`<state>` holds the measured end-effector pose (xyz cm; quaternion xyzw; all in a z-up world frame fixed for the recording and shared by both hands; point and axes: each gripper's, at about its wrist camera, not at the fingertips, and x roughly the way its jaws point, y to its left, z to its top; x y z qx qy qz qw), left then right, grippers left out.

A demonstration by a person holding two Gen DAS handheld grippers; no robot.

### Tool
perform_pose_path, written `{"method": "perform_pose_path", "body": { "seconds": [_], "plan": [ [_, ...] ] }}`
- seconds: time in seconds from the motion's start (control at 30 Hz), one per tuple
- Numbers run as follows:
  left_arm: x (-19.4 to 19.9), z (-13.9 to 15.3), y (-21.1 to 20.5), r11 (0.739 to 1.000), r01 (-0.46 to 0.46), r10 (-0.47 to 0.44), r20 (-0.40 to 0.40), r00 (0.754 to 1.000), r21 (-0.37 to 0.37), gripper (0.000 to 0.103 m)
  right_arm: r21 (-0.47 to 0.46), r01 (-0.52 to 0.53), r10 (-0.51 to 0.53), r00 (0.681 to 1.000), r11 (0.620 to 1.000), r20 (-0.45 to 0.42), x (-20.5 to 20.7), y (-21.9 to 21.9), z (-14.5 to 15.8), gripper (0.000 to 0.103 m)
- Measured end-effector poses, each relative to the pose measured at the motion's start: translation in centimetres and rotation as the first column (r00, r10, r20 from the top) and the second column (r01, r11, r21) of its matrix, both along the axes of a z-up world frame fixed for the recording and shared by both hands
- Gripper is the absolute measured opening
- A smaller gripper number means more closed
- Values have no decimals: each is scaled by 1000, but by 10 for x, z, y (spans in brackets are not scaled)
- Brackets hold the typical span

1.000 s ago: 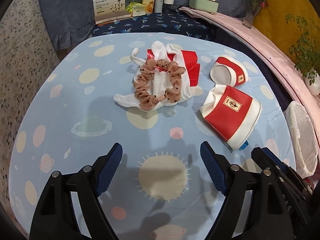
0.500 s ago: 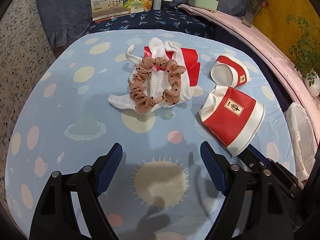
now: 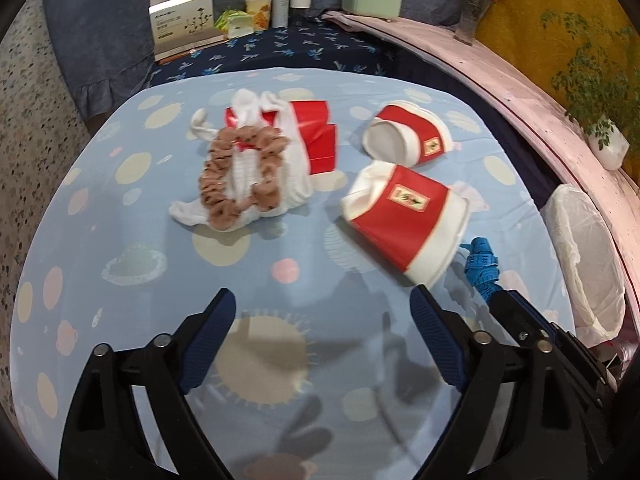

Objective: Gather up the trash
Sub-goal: 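Grasp the blue strap with the right gripper while the left grasps a red-and-white paper cup, then carry the blue strap and paper cup over the wastebasket with both grippers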

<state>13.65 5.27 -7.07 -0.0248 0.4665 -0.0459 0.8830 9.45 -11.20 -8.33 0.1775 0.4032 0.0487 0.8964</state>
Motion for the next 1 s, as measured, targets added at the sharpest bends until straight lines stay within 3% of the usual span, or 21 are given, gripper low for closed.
{"method": "perform_pose_path", "body": {
  "seconds": [0.2, 0.43, 0.6, 0.67, 0.73, 0.83, 1.0],
  "plan": [
    [6, -3, -33, 998, 58, -59, 10, 998, 18, 87, 18, 86, -86, 996, 996, 27, -14, -33, 10, 11],
    [27, -21, -54, 998, 58, -58, -11, 998, 38, 86, 34, 128, -129, 991, 991, 30, -18, -56, 10, 11],
    [29, -30, -56, 997, 73, -72, -38, 997, 37, 54, 38, 131, -132, 991, 991, 24, -16, -58, 6, 11],
    [29, -32, -57, 995, 85, -83, -48, 995, 43, 31, 41, 130, -131, 991, 991, 24, -16, -57, 5, 11],
    [26, -32, -57, 995, 91, -89, -45, 995, 41, 20, 44, 126, -127, 992, 991, 23, -16, -56, 5, 11],
    [23, -26, -57, 995, 98, -97, -31, 995, 30, 8, 44, 120, -122, 992, 992, 30, -18, -54, 8, 11],
    [14, -7, -62, 993, 112, -113, 20, 993, 30, 3, 44, 123, -125, 991, 991, 54, -25, -54, 18, 11]
  ]
}}
